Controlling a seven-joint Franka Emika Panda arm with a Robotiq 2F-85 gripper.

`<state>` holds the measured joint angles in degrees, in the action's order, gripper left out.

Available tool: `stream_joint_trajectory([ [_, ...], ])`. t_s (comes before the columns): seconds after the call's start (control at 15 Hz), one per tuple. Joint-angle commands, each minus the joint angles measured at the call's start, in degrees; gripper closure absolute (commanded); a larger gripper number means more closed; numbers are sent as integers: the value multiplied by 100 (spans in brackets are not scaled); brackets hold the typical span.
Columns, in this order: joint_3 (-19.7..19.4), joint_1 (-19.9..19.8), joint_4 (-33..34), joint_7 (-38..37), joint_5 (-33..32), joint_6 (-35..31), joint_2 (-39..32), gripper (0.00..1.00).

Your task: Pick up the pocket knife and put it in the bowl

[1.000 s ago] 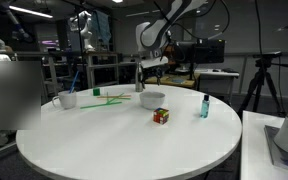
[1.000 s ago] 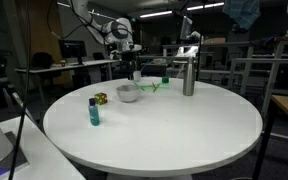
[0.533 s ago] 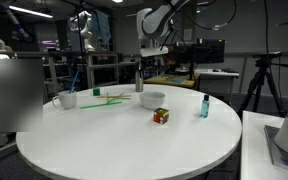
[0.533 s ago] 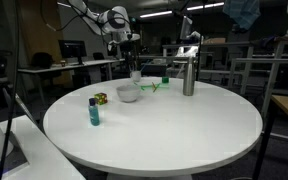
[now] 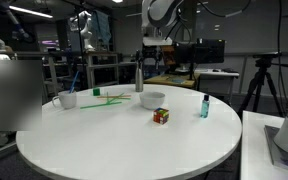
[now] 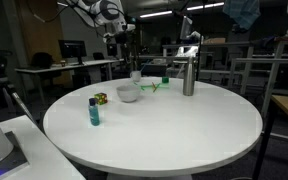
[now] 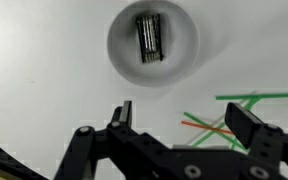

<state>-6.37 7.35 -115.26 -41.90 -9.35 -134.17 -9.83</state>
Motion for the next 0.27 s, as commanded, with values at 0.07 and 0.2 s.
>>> stream_joint_trajectory([
  [0.07, 205, -153, -135, -3, 10, 15, 185, 0],
  [0.2, 233, -160, -219, -2, 25, 15, 273, 0],
])
